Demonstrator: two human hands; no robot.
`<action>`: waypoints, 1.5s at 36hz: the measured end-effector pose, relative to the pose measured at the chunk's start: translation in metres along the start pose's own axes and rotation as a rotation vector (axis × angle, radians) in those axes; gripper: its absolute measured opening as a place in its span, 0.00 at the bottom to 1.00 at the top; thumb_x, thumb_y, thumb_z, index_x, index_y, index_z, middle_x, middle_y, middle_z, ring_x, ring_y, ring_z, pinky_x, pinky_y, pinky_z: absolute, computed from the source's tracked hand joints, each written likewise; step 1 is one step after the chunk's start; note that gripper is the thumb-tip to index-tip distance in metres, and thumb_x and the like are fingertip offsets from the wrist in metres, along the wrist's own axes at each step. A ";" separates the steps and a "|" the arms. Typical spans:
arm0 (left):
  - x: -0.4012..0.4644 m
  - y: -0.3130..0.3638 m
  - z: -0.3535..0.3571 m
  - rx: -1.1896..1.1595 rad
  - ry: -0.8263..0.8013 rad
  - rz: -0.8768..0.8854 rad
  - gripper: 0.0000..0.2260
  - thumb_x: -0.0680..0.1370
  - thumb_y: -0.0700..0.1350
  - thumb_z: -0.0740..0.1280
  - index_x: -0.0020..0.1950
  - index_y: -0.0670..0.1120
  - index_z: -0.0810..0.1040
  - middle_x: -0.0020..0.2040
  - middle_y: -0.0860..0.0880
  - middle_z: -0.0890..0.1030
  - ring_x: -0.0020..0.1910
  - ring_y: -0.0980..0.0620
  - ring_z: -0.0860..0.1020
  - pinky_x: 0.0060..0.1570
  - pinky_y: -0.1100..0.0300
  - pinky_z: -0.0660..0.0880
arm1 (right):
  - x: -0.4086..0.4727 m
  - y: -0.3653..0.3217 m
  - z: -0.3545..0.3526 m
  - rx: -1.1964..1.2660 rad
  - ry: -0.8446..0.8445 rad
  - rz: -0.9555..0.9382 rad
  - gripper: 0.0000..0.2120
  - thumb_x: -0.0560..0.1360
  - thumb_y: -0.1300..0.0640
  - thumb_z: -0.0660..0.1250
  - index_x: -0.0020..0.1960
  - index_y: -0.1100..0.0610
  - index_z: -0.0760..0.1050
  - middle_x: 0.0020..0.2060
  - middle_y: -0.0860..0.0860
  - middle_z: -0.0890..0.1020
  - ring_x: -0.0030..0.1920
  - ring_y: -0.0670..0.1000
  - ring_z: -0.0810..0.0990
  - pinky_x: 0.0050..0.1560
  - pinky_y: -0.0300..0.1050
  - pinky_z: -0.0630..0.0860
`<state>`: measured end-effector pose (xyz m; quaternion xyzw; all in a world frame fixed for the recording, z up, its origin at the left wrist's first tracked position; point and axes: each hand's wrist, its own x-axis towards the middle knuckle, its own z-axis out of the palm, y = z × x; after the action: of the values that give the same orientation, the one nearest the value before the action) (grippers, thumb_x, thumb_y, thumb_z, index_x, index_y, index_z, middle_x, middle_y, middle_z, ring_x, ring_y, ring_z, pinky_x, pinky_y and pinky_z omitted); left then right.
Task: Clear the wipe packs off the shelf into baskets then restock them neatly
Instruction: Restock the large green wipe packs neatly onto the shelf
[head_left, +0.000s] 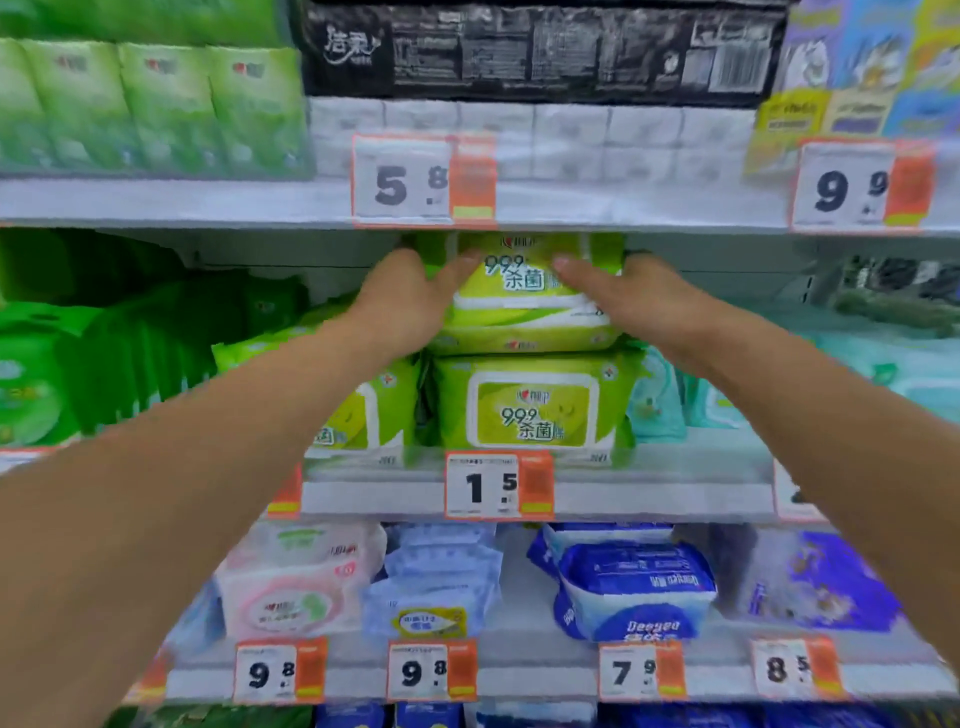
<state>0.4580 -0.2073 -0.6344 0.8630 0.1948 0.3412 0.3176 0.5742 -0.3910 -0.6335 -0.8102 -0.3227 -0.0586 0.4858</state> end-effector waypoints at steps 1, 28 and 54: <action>0.006 -0.001 0.002 -0.013 -0.046 -0.007 0.22 0.78 0.63 0.63 0.41 0.44 0.72 0.36 0.47 0.71 0.37 0.47 0.70 0.32 0.58 0.65 | 0.007 0.002 0.001 0.041 -0.024 -0.012 0.31 0.74 0.34 0.66 0.67 0.56 0.76 0.59 0.49 0.80 0.61 0.50 0.78 0.57 0.41 0.69; 0.188 -0.080 0.100 0.216 -0.269 -0.036 0.40 0.80 0.55 0.66 0.80 0.43 0.44 0.79 0.43 0.60 0.75 0.42 0.63 0.73 0.55 0.60 | 0.180 0.073 0.064 -0.450 -0.122 -0.013 0.37 0.79 0.49 0.69 0.78 0.63 0.54 0.73 0.61 0.69 0.72 0.62 0.69 0.68 0.50 0.68; -0.192 -0.188 -0.036 0.050 0.084 0.207 0.16 0.79 0.48 0.66 0.66 0.44 0.78 0.62 0.49 0.79 0.58 0.55 0.76 0.54 0.76 0.67 | -0.187 0.006 0.186 -0.056 0.137 -0.442 0.12 0.79 0.52 0.62 0.54 0.58 0.80 0.49 0.53 0.83 0.51 0.53 0.80 0.54 0.44 0.74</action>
<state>0.2771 -0.1631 -0.8311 0.8711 0.1266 0.4031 0.2504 0.3903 -0.3269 -0.8117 -0.7274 -0.4567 -0.2273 0.4590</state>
